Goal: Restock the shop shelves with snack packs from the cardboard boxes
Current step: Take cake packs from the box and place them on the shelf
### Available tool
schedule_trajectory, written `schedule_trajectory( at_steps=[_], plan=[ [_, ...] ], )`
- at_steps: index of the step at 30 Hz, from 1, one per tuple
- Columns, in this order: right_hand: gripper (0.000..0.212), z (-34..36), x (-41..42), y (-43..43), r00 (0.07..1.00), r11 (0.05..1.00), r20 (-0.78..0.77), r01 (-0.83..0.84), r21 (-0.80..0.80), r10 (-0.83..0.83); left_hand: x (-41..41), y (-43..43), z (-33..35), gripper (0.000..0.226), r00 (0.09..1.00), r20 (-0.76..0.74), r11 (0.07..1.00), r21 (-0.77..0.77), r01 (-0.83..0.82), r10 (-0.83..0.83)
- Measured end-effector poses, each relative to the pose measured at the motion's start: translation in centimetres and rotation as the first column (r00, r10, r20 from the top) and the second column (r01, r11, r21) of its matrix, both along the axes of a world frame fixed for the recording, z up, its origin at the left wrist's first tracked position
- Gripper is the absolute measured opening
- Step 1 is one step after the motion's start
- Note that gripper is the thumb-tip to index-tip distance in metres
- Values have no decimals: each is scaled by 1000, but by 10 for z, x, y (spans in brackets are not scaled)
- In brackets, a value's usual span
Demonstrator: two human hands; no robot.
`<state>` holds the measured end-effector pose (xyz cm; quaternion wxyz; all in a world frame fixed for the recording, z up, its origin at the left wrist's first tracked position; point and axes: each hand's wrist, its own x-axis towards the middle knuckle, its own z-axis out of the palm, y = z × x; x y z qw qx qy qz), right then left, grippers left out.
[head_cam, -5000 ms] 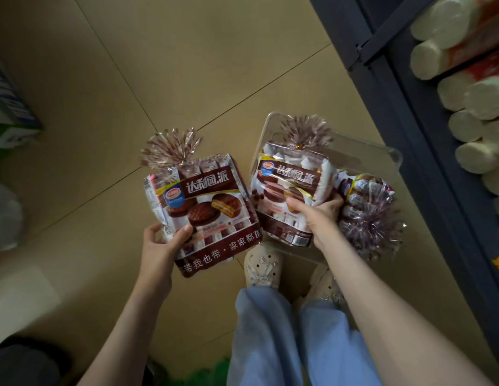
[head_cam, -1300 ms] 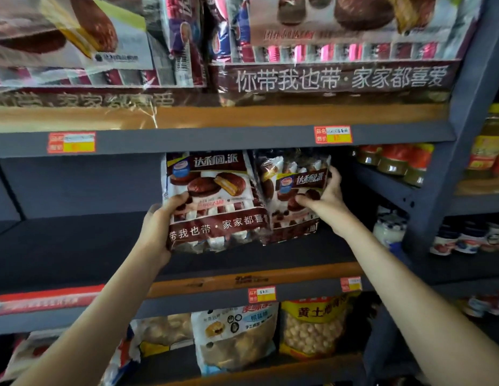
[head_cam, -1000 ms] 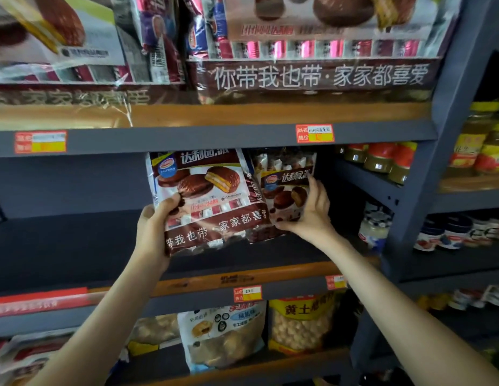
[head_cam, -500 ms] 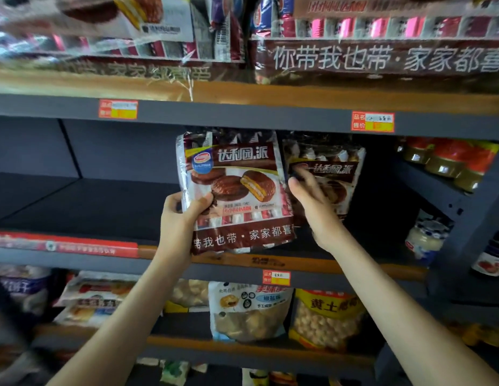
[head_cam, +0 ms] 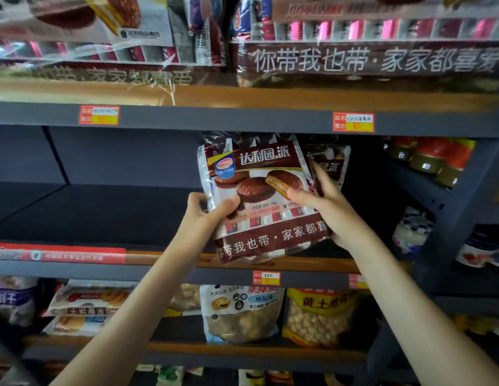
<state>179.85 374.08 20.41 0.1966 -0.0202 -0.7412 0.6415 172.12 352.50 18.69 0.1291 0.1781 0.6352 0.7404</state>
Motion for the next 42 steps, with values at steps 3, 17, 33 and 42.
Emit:
schedule_trajectory(
  at_steps=[3, 17, 33, 42],
  plan=[
    [90, 4, 16, 18, 999, 1000, -34, 11, 12, -10, 2, 15, 5, 61, 990, -99, 995, -39, 94, -98],
    [125, -33, 15, 65, 945, 935, 169, 230, 270, -282, -42, 86, -7, 68, 889, -333, 904, -392, 171, -313],
    [114, -28, -8, 74, 921, 843, 96, 298, 448, -377, -67, 95, -15, 82, 826, -437, 893, -420, 162, -356],
    [118, -34, -8, 76, 935, 856, 64, 289, 429, -348, -70, 95, -20, 76, 826, -436, 870, -476, 126, -358]
  ],
)
